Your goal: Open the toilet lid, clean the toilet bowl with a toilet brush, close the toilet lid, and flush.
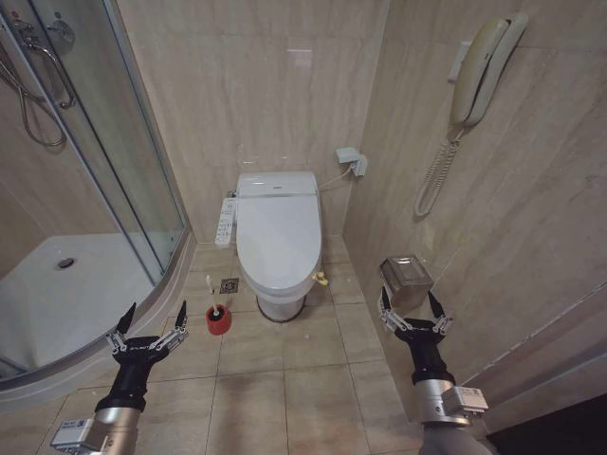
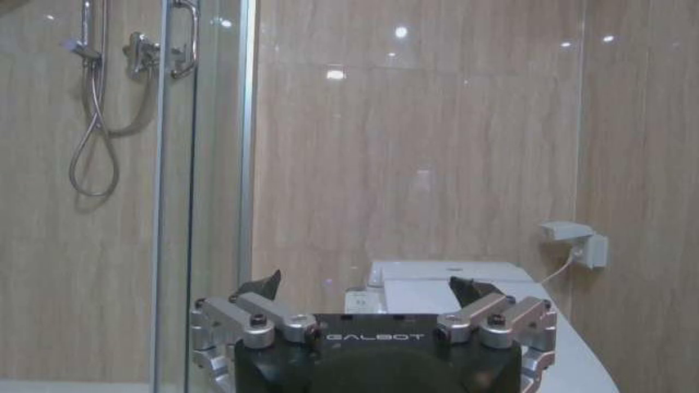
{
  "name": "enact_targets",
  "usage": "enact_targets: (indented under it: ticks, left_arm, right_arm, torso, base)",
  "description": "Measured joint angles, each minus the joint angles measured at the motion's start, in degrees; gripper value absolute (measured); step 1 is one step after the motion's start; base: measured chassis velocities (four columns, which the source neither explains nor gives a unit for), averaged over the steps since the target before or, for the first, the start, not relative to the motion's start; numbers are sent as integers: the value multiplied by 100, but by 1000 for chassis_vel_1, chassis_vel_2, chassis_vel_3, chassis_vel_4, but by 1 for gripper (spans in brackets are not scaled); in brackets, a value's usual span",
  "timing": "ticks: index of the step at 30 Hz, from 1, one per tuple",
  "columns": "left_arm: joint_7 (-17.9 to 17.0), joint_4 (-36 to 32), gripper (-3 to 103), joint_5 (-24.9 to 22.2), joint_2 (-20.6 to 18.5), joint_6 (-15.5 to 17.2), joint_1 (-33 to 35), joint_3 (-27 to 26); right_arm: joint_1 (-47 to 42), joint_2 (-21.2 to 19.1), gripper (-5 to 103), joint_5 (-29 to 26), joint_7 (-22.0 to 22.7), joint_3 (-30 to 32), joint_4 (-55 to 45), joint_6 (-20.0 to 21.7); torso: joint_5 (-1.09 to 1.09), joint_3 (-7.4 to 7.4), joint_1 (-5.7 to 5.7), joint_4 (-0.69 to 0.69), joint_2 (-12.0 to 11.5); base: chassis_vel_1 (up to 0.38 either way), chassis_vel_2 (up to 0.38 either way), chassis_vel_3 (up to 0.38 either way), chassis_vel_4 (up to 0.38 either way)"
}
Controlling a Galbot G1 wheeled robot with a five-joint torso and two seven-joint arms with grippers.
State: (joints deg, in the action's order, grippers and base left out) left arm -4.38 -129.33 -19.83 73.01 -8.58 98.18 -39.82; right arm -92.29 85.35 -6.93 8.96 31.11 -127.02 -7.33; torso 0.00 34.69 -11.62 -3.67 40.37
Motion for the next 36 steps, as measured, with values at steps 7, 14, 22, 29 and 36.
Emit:
enact_targets:
  ticks: [7,14,22,29,36]
  left_arm:
    - [0,0,100,0,0,0,0,0]
    - [0,0,100,0,0,0,0,0]
    - [0,0,100,0,0,0,0,0]
    - [0,0,100,0,0,0,0,0]
    - [0,0,100,0,0,0,0,0]
  right_arm:
    - [0,0,100,0,0,0,0,0]
    - [0,0,100,0,0,0,0,0]
    - [0,0,100,0,0,0,0,0]
    - [0,0,100,0,0,0,0,0]
    - [0,0,100,0,0,0,0,0]
  torso:
    - [0,0,0,0,0]
    - [0,0,0,0,0]
    - [0,0,0,0,0]
    - [0,0,0,0,0]
    - [0,0,0,0,0]
  base:
    - [0,0,0,0]
    - [0,0,0,0]
    - [0,0,0,0]
    - [0,0,0,0]
    - [0,0,0,0]
